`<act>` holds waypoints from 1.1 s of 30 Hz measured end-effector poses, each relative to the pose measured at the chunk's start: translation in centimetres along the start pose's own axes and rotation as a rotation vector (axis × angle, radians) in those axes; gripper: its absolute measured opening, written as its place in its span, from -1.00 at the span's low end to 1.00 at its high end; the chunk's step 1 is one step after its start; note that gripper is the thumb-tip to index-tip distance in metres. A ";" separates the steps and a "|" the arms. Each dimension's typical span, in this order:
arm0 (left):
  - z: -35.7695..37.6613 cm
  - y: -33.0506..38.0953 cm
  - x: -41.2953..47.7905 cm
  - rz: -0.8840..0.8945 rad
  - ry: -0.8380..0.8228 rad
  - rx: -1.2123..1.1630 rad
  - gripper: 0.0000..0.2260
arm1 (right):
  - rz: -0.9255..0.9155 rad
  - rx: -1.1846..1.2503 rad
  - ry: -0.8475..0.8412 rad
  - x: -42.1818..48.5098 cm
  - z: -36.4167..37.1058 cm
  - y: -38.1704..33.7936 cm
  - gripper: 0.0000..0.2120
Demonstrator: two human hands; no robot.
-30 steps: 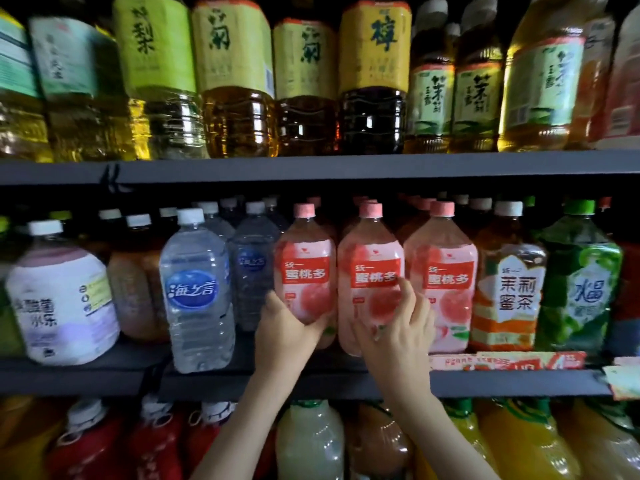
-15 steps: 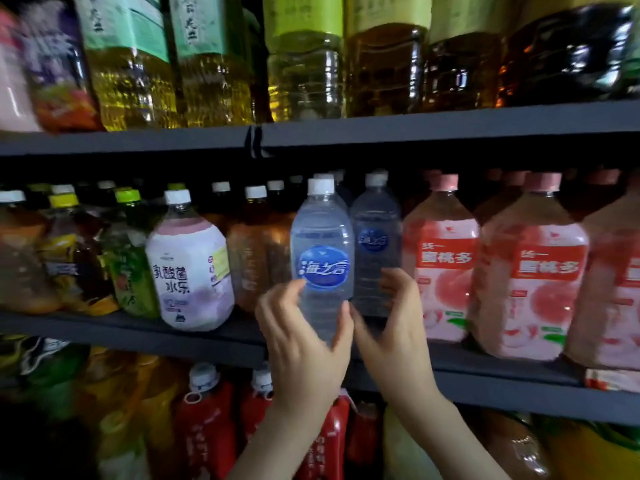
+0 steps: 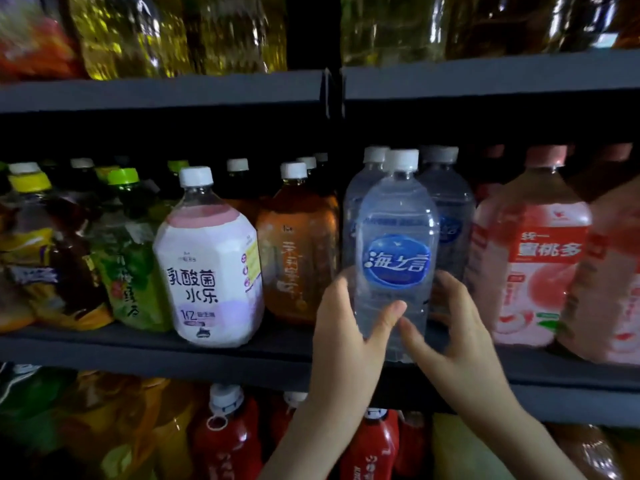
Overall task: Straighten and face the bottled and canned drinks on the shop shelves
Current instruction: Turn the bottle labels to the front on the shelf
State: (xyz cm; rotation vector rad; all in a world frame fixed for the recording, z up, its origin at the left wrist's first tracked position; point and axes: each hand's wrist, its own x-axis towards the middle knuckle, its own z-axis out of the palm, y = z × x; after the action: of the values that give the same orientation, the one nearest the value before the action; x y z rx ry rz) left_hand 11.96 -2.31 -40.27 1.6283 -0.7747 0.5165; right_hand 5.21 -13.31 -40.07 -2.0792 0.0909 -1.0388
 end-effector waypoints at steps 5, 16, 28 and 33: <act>1.2 -0.1 -0.4 0.005 0.029 -0.057 -0.51 | 0.062 0.078 -0.127 0.4 -0.5 0.8 -0.53; -1.2 2.5 1.1 -0.260 -0.181 -0.084 -0.53 | -0.093 0.062 0.052 1.1 -1.6 -0.8 -0.54; -3.1 7.9 3.3 -0.636 -0.218 0.109 -0.70 | 0.225 0.135 -0.014 1.6 -2.7 -6.1 -0.68; -3.5 10.2 3.6 -0.798 -0.233 0.159 -0.72 | 0.203 0.036 -0.084 1.9 -2.7 -8.4 -0.80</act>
State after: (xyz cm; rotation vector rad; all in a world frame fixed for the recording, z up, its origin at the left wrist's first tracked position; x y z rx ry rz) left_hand 7.28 -0.43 -30.06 1.9973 -0.1963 -0.1913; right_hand 2.28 -9.95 -32.17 -2.0311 0.2341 -0.8236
